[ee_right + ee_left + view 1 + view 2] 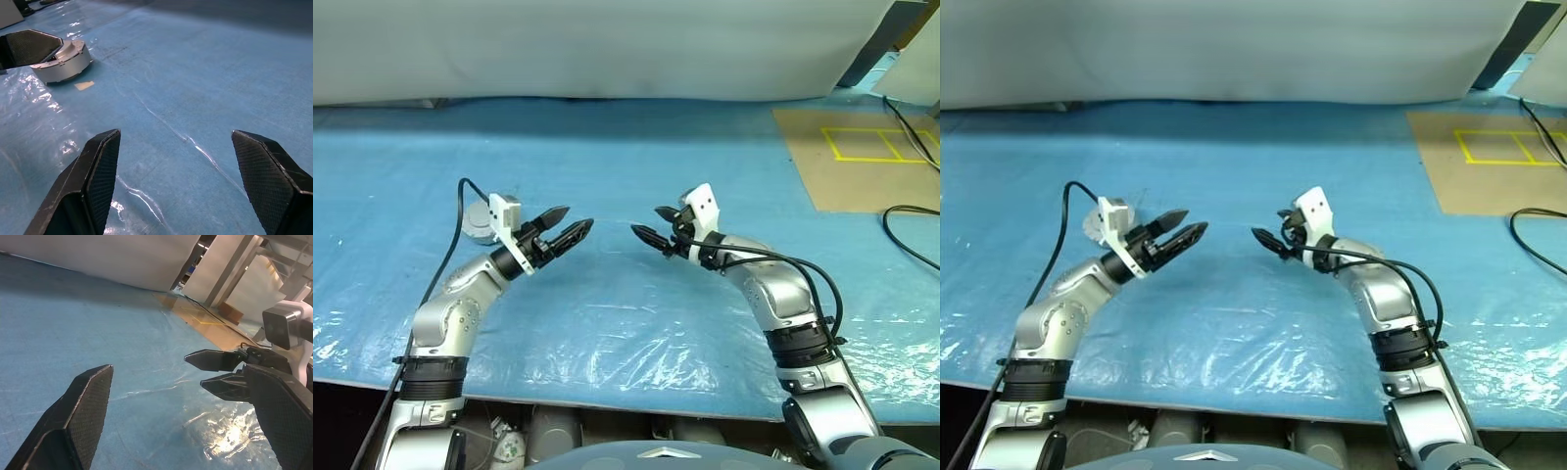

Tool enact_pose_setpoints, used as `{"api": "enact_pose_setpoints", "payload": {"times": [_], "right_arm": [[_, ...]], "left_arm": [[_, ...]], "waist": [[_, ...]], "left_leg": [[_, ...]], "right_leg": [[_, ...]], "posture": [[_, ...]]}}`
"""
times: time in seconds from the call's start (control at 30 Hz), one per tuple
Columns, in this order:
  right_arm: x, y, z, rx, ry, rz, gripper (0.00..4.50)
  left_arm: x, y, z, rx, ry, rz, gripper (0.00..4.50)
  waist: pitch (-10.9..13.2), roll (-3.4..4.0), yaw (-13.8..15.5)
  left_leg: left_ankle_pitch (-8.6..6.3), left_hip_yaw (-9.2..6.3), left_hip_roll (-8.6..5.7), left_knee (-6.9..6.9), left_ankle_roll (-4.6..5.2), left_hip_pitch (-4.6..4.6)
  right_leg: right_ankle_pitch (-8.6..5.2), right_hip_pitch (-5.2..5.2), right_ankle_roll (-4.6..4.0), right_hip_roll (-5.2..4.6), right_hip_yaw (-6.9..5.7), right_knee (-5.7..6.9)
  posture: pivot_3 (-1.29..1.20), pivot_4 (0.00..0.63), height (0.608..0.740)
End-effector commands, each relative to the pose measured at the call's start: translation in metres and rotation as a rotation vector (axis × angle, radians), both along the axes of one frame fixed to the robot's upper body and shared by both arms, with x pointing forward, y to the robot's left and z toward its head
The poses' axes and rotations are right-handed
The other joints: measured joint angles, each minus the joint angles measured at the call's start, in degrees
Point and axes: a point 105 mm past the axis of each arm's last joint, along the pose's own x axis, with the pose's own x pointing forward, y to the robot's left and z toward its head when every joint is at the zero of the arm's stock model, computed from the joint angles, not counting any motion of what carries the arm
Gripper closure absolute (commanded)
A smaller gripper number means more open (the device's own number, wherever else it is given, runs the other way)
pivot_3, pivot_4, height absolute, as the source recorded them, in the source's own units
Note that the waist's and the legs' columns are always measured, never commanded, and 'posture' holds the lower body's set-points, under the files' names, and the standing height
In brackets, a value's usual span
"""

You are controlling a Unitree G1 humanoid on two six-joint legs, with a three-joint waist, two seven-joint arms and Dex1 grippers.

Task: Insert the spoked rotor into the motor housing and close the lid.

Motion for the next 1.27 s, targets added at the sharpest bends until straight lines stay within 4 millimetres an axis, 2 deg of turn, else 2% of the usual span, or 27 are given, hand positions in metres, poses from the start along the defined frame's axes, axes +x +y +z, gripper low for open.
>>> {"api": "enact_pose_setpoints", "payload": {"times": [0.03,0.23,0.37,0.5,0.63,1.03,1.27], "right_arm": [[0.006,0.003,0.014,-0.007,-0.07,-0.002,0.7],[0.005,0.011,0.012,0.003,-0.035,0.044,0.7],[0.006,0.013,0.011,0.012,-0.024,0.041,0.7],[0.006,0.013,0.009,0.011,-0.02,0.037,0.7],[0.007,0.012,0.007,0.001,-0.023,0.035,0.7],[0.003,0.005,-0.001,-0.024,-0.022,0.007,0.7],[0.011,0.0,0.003,-0.039,-0.042,-0.044,0.7]], "left_arm": [[0.003,0.001,0.012,-0.008,-0.06,0.013,0.02],[0.003,-0.001,0.01,0.003,-0.057,0.012,0.02],[0.006,0.0,0.018,-0.074,-0.052,0.033,0.02],[0.006,0.001,0.015,-0.034,-0.058,0.029,0.02],[0.006,0.001,0.009,0.026,-0.068,0.033,0.02],[0.0,0.0,0.002,0.021,-0.046,0.029,0.02],[0.0,0.004,0.001,0.033,-0.053,0.044,0.02]], "waist": [[0.0,0.0,0.01],[0.0,0.0,-0.03],[0.0,0.0,0.01],[0.0,0.0,0.01],[0.0,0.0,0.01],[0.0,0.0,0.03],[0.0,0.0,0.0]], "left_leg": [[0.0,0.0,0.0,0.0,0.0,0.0],[0.0,0.0,-0.02,0.0,0.0,-0.01],[0.0,0.0,0.0,0.0,0.01,-0.02],[0.0,0.0,0.0,0.01,0.01,0.0],[0.0,0.0,0.01,0.03,0.01,0.0],[0.0,0.0,0.01,0.03,0.01,-0.01],[0.0,0.0,0.04,0.06,0.01,0.02]], "right_leg": [[0.0,0.0,0.0,0.0,0.0,0.0],[0.0,-0.02,-0.01,0.0,0.0,0.04],[0.0,-0.02,-0.02,-0.01,0.0,0.04],[0.0,-0.01,-0.02,-0.01,0.0,0.09],[0.0,-0.01,-0.02,-0.01,0.0,0.08],[0.0,-0.01,-0.02,-0.01,0.0,0.09],[0.0,0.0,-0.02,-0.01,0.01,0.11]], "posture": [[0.0,0.15,0.74],[0.0,0.15,0.74],[0.0,0.15,0.74],[0.0,0.15,0.74],[0.0,0.15,0.74],[0.0,0.15,0.74],[0.0,0.15,0.74]]}}
